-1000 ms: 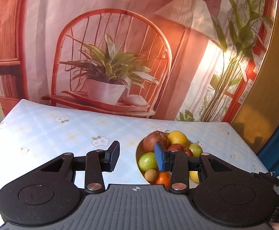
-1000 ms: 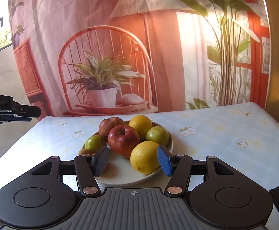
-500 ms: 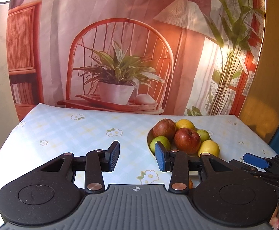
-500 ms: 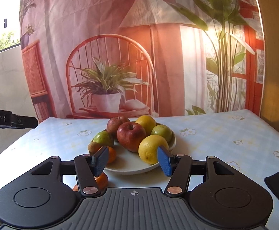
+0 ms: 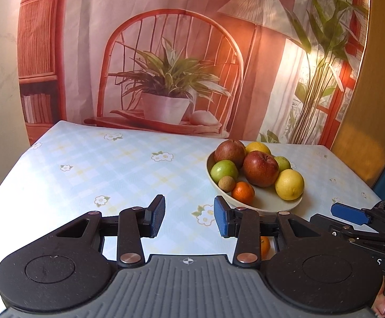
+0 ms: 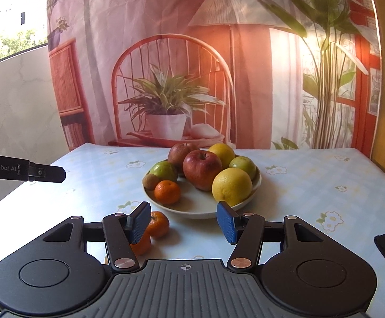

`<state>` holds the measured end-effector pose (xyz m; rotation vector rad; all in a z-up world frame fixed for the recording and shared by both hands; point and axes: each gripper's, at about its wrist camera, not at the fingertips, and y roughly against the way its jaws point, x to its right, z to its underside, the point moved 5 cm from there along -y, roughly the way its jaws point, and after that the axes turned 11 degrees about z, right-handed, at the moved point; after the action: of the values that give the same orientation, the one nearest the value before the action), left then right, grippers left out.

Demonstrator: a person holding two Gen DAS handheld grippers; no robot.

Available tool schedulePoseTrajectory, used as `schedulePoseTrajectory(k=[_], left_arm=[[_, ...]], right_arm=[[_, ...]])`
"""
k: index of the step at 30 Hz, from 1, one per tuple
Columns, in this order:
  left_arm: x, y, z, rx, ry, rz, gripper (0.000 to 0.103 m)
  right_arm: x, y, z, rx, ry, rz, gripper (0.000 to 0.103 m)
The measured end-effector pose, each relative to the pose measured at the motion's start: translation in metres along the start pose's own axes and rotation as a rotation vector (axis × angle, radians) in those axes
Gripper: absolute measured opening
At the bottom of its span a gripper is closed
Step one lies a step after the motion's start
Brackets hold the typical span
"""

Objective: Organize fruits

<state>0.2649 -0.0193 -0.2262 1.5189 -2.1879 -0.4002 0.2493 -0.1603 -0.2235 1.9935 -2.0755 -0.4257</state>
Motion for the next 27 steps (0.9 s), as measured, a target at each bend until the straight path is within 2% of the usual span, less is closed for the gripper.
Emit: schedulePoseTrajectory(k=[17,27], left_arm=[[0.006,0.012,0.021,-0.026,-0.009,0.011,0.044],[0.004,0.015,0.023,-0.026,0.011,0.012,0.044]], right_arm=[[-0.021,0.014,0.019,-0.042,0.062,-0.058,0.053],[-0.051,0.021,0.033,-0.06,0.171,-0.121,0.053]])
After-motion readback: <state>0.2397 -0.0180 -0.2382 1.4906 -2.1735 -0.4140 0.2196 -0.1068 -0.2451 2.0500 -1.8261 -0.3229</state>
